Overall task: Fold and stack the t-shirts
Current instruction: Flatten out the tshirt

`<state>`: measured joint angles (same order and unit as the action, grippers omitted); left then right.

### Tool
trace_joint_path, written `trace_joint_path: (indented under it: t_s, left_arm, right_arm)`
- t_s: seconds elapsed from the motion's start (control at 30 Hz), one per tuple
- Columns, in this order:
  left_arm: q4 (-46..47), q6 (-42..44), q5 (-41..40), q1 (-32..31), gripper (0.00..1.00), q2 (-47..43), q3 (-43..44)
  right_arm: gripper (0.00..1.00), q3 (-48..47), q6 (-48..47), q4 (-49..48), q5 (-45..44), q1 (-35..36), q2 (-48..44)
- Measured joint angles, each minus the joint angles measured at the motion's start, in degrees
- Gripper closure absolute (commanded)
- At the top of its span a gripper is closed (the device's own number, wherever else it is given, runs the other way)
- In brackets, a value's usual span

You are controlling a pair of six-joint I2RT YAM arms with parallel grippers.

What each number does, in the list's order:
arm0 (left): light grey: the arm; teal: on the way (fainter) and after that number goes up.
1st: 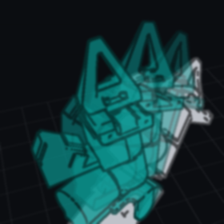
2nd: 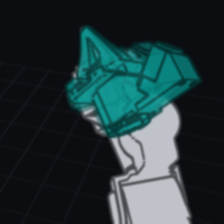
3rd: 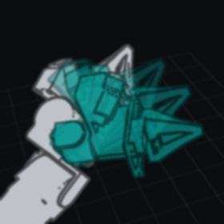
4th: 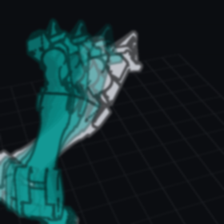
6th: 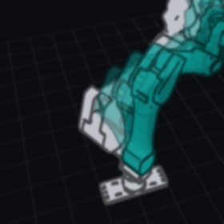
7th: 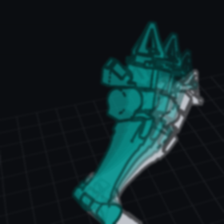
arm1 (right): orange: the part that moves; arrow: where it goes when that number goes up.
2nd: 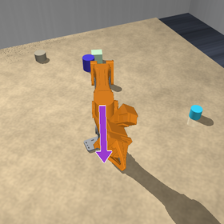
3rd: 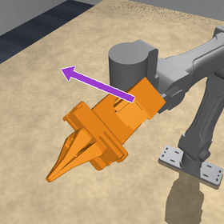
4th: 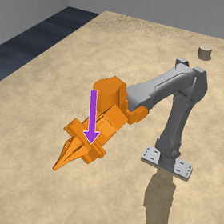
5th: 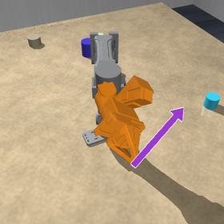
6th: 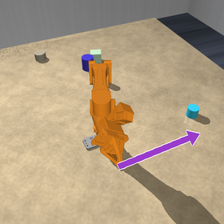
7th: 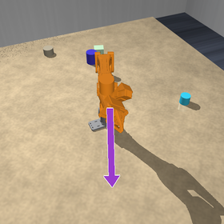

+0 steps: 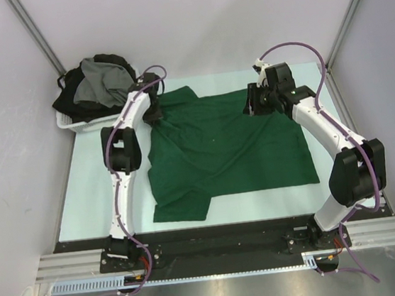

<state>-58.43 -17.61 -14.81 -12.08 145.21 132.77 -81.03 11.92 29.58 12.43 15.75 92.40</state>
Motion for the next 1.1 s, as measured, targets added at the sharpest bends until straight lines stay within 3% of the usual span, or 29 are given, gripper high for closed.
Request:
trace_joint_path:
  t_s: [0.6,0.7,0.8,1.1]
  left_arm:
    - [10.1,1.6,6.6,1.9,0.99,2.8,7.0]
    - [10.6,1.7,8.2,1.9,0.74,3.2,6.8]
    - [11.7,2.3,9.2,2.1,0.63,2.9,4.9]
    - [14.1,4.2,11.0,1.4,0.56,-2.8,-5.0]
  right_arm:
    - [0.59,-0.6,0.0,-0.2,-1.1,2.9,0.8]
    - [0.58,-0.6,0.0,-0.1,-1.2,2.9,0.8]
    - [0.57,-0.6,0.0,-0.1,-1.3,2.9,0.9]
    - [0.56,-1.5,-0.1,-1.9,-3.1,2.1,4.3]
